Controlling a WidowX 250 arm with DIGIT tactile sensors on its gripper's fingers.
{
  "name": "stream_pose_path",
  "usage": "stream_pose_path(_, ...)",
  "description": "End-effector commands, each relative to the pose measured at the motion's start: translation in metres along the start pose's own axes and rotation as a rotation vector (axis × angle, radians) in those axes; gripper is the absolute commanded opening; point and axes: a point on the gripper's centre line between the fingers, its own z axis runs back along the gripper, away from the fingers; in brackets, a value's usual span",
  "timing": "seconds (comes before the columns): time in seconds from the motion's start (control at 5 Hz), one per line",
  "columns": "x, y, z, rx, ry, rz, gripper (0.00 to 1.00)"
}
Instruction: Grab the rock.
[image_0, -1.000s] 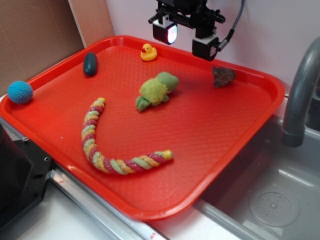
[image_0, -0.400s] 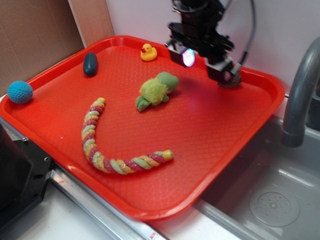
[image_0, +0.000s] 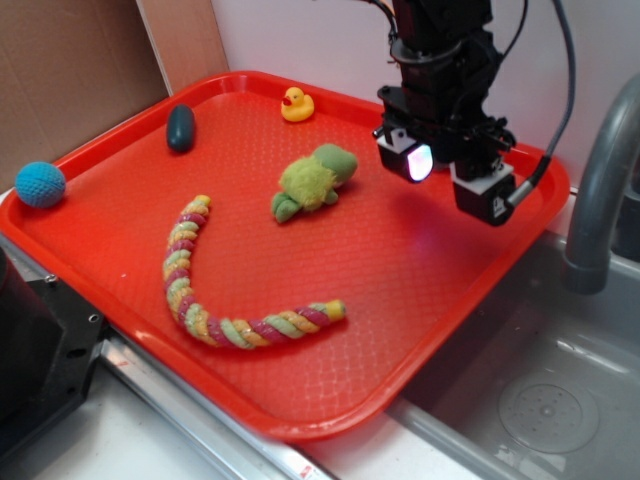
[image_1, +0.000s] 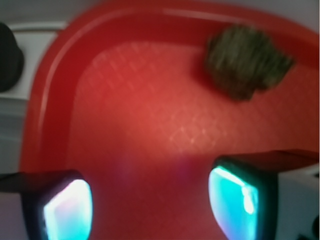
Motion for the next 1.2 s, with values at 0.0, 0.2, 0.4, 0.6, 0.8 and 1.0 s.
stream_pose_path(0.0, 0.037, 0.032, 0.034, 0.065, -0.163, 0.067, 1.00)
stream_pose_path(0.2, 0.046, 0.043, 0.026, 0.093, -0.168, 0.087, 1.00)
stream_pose_path(0.4, 0.053, 0.046, 0.018, 0.112, -0.160, 0.088, 1.00)
stream_pose_path(0.6, 0.054, 0.041, 0.004, 0.093, -0.128, 0.080, 1.00)
stream_pose_path(0.8, 0.053, 0.043, -0.006, 0.121, -0.119, 0.074, 1.00)
stream_pose_path(1.0, 0.051, 0.055, -0.015, 0.165, -0.119, 0.090, 1.00)
